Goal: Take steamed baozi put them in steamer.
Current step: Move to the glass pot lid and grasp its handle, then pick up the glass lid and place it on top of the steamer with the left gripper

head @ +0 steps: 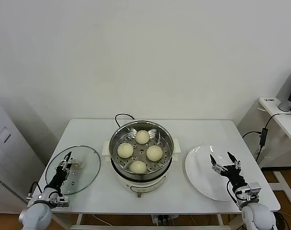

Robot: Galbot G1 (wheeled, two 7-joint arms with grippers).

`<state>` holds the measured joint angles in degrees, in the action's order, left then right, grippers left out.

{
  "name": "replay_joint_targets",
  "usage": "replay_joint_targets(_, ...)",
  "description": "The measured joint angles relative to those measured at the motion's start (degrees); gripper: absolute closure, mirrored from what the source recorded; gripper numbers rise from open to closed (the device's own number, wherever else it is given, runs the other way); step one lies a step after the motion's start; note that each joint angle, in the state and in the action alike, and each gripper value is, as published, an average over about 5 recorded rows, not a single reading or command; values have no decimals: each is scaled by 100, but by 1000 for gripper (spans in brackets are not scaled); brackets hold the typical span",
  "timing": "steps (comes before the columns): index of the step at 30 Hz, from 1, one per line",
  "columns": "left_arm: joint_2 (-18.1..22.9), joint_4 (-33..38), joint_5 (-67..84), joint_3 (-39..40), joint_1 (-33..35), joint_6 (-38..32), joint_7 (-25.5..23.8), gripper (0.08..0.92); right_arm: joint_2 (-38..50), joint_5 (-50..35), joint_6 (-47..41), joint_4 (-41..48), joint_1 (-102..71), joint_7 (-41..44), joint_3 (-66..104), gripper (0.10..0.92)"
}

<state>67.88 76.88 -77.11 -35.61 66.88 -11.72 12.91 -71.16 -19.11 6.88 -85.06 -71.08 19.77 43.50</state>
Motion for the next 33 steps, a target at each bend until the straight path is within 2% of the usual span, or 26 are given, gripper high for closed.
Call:
replay_joint_targets(10, -47, 125, 440, -7, 50, -86, -96, 801, -6, 19, 5, 23, 6, 20, 56, 203)
replay_joint_targets(14, -111, 309, 649, -60, 100, -60, -162, 885, 19, -2, 4, 9, 4, 21, 89, 203)
replay_joint_targets(21, -322, 860, 1157, -145, 175, 58, -406, 895, 33, -32, -20, -70, -23, 18, 99, 203)
replay_joint_targets(33, -926, 1787, 2001, -54, 27, 618, -965, 895, 43, -44, -53, -116, -36, 21, 89, 203)
